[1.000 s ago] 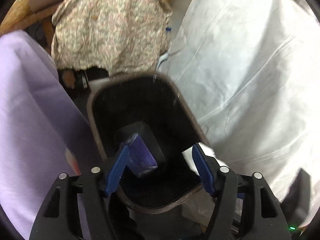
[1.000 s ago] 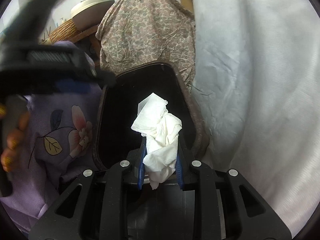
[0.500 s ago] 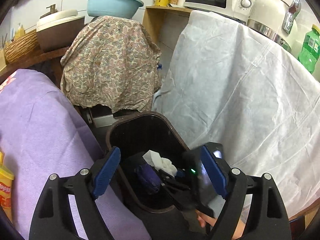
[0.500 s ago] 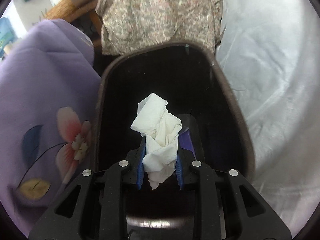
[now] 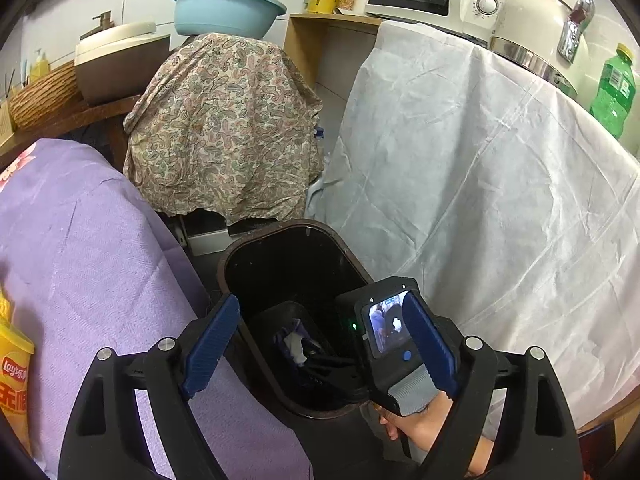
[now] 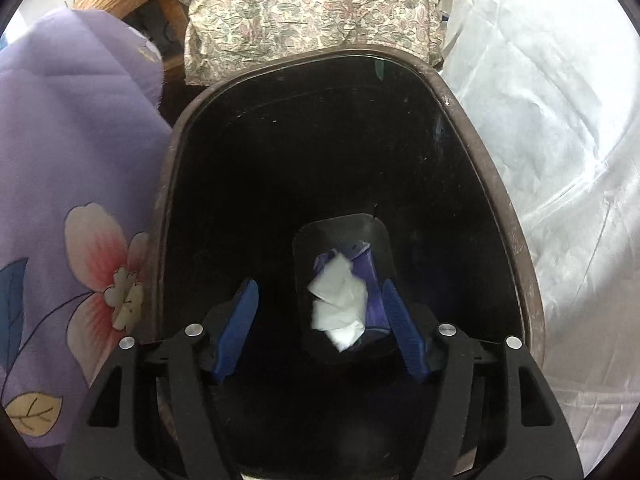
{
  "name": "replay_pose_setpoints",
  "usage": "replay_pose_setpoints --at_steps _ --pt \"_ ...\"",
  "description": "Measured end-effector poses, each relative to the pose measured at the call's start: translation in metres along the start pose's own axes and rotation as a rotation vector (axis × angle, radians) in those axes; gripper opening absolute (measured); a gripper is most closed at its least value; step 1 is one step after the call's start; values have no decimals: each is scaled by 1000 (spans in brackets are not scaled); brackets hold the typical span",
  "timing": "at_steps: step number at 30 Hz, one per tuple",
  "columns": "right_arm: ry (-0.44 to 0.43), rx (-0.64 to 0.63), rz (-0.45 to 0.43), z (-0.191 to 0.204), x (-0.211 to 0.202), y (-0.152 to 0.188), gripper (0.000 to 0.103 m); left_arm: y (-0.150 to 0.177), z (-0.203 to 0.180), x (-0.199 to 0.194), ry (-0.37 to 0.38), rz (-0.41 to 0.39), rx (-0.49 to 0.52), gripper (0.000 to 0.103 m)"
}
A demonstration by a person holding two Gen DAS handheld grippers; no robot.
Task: Collect trash
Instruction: 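Open the right tool over the bin while the left tool releases the bag, then move both tools back over the table trash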
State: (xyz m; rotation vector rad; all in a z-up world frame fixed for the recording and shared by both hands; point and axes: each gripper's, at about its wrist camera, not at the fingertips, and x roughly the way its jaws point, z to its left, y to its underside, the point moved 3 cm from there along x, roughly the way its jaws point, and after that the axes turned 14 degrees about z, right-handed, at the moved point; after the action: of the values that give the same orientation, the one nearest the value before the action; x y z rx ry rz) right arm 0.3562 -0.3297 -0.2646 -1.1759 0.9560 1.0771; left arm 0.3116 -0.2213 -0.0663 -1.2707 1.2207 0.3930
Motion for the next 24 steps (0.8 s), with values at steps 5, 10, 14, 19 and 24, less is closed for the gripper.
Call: replay_pose_setpoints --at_steps 5,10,14,19,24 --pt "5 -23 -26 5 -13 13 67 8 0 -5 9 -3 6 84" --pt "16 -38 -58 10 -35 24 68 17 2 -18 15 -19 8 84" --pt "38 -53 -118 19 -66 40 77 30 5 -39 26 -58 11 85" --pt "62 -87 -240 40 -115 59 77 53 11 -71 -22 -133 30 89" --pt "5 -100 -345 59 -167 77 79 76 31 -95 -71 -155 22 90"
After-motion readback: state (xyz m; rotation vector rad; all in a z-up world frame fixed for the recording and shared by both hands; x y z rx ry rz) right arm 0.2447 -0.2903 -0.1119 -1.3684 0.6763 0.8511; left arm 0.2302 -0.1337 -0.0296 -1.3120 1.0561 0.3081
